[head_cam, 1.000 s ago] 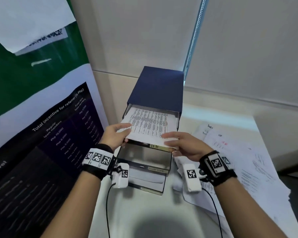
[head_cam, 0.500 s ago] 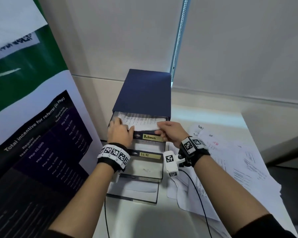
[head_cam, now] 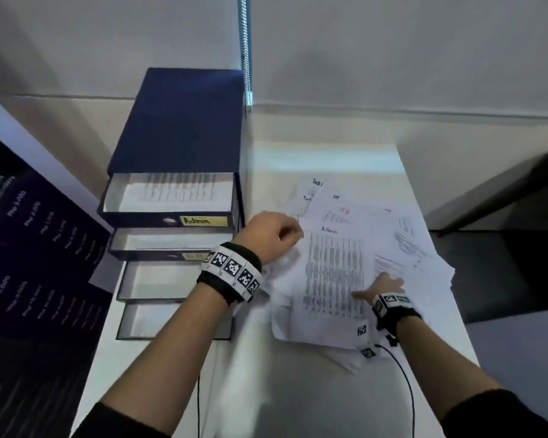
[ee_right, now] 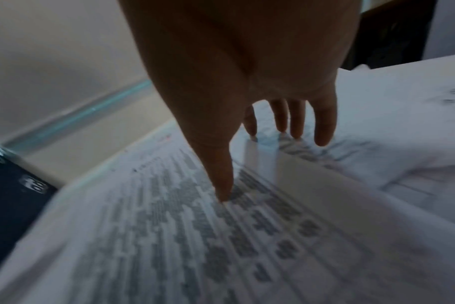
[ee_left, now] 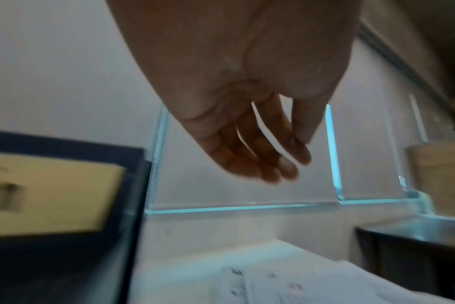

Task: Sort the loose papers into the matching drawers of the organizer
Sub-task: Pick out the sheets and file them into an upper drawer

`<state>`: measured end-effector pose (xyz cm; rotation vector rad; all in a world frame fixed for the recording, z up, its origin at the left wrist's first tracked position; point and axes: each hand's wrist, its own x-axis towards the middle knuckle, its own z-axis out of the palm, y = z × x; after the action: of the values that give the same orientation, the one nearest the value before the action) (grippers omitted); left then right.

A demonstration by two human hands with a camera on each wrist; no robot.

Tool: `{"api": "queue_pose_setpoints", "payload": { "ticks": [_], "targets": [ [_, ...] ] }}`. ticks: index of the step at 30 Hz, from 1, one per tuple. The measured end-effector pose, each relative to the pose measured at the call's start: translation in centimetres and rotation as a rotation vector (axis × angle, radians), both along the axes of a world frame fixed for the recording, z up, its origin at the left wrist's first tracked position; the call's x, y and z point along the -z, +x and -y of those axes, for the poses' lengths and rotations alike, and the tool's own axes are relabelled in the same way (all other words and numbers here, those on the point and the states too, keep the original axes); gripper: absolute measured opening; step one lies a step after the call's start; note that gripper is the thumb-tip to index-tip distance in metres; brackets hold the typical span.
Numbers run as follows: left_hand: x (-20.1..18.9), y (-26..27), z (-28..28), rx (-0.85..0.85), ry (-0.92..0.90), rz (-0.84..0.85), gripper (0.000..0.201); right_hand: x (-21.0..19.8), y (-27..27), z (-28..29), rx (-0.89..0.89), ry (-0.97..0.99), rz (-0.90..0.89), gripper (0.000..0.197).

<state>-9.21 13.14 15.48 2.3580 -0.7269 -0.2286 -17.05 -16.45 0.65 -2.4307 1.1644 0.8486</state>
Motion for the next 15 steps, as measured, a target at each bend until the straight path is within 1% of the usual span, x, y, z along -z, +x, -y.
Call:
{"api": "queue_pose_setpoints", "payload": {
  "ticks": [1,2,4,7,8,10,12,14,15],
  "targets": [
    [1.5,0.1,1.9,-0.009,0.067,-0.115,0.019,0.4,-0.5,0.4,0.015,0.011,0.057,0.109],
    [3.3,0.1,3.4,-0.058,0.122,-0.219,0.02,0.6,-0.8,0.6,0.047,0.061,0.144,0.104],
    [7.1,0.1,5.3,-0.207,0.201,-0.375,0.029,0.8,-1.1,0.5,0.091,0.214,0.311,0.088],
    [11.4,-0.5,6.6,-0.397,0.283,-0.523,0.042,0.9,-1.8,0.4,0.082,0.353,0.488,0.042],
    [12.7,-0.8,6.8,-0.447,0.261,-0.553,0.044,1.0,-2.0,0.6,0.071,0.404,0.521,0.03],
    [14.7,-1.3,7.1,-0.562,0.138,-0.606,0.049,0.9,-2.5,1.0,0.05,0.559,0.528,0.017],
    [15.5,-1.6,7.4,-0.701,0.011,-0.607,0.046,1.0,-3.0,1.8,0.024,0.723,0.479,0.016],
    [15.7,-1.6,7.7,-0.804,-0.09,-0.55,0.031,1.2,-3.4,2.6,0.013,0.803,0.425,0.022],
    [15.5,-1.6,7.9,-0.823,-0.139,-0.527,0.023,1.4,-3.4,3.0,0.017,0.813,0.405,0.024]
  ]
}}
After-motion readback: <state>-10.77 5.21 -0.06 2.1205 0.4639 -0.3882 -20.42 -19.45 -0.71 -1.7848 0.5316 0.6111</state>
